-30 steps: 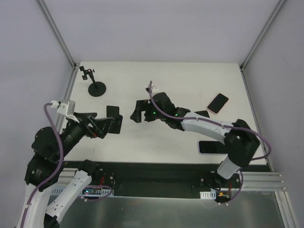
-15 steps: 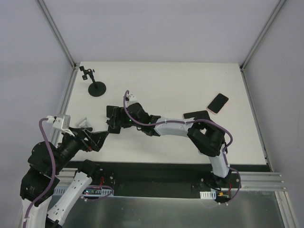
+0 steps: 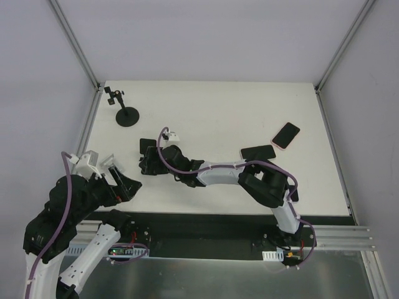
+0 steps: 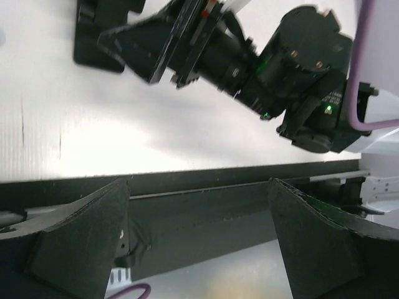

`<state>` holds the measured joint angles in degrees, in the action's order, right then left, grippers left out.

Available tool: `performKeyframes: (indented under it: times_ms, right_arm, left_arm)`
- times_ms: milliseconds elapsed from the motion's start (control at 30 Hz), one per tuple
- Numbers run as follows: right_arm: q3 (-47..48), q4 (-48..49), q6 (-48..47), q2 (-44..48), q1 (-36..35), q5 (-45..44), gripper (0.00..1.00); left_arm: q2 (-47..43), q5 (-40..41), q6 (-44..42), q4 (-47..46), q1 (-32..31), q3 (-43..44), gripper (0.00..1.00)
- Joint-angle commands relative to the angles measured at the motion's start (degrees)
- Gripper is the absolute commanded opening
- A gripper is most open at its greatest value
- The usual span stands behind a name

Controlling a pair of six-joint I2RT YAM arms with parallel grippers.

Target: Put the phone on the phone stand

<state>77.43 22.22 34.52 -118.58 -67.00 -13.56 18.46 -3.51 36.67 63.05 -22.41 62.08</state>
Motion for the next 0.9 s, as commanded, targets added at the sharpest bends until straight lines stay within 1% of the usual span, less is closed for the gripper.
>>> performKeyframes:
  times_ms: [0,33,100,133,300,333,400,433,500,567,600,633,733,800,833,867]
  right_arm:
    - [-0.52,11.08,0.90,-2.52,2.05,2.57,0.87]
    - [-0.52,11.88,0.98,-3.14,2.31,3.10,0.79]
    - [0.52,13.02,1.07,-4.11,2.84,3.80,0.73]
    - [0.79,13.29,0.90,-5.07,3.19,5.63,0.70]
    - [-0.25,16.71,-0.24,-6.66,4.33,9.68,0.69]
    - [-1.22,18.89,-0.94,-6.57,4.51,10.39,0.63]
    - [-2.10,20.23,-1.65,-6.57,5.30,12.84,0.54]
    - [-2.80,22.15,-1.74,-6.83,5.56,15.03,0.47]
    - [-3.60,24.44,-2.44,-7.10,6.09,18.03,0.42]
    - [-3.95,26.03,-2.62,-7.54,6.44,19.53,0.28]
    - [-3.95,26.38,-2.53,-7.71,6.53,21.37,0.24]
    - [-3.95,28.30,-2.79,-7.80,6.62,22.43,0.15]
    - [-4.30,29.28,-0.96,-7.45,6.18,23.93,0.01]
    - [-7.09,31.29,1.41,-6.49,5.83,23.84,0.01]
    - [-8.86,35.48,2.64,-5.96,5.48,23.50,0.01]
    - [-10.18,37.18,5.44,-5.43,4.61,22.71,0.01]
  left_arm:
    - [0.53,0.78,4.63,6.65,0.18,0.50,0.90]
    - [-0.95,1.13,5.43,6.65,0.18,0.23,0.89]
    - [-2.19,1.40,7.71,6.48,0.27,-0.21,0.89]
    - [-2.98,1.66,8.33,6.39,0.27,-0.47,0.89]
    - [-3.52,2.10,9.83,4.73,0.18,-1.61,0.89]
    - [-3.26,2.10,9.74,4.28,0.18,-1.62,0.88]
    - [-2.82,1.49,9.92,3.23,0.18,-2.23,0.89]
    - [-2.29,1.23,9.92,2.01,0.18,-2.41,0.89]
    - [-1.85,1.40,10.00,1.47,0.26,-2.67,0.89]
    - [-1.15,1.57,10.09,0.33,0.18,-2.76,0.89]
    - [-0.88,1.84,10.09,-0.20,0.18,-2.67,0.89]
    - [-0.62,2.01,10.09,-0.47,0.18,-2.58,0.89]
    - [0.08,2.10,9.92,-2.13,0.27,-2.49,0.89]
    - [0.61,1.84,9.65,-3.02,0.18,-2.58,0.89]
    - [1.14,1.58,9.65,-3.28,0.18,-2.58,0.89]
    - [1.40,1.66,9.65,-3.45,0.18,-2.84,0.89]
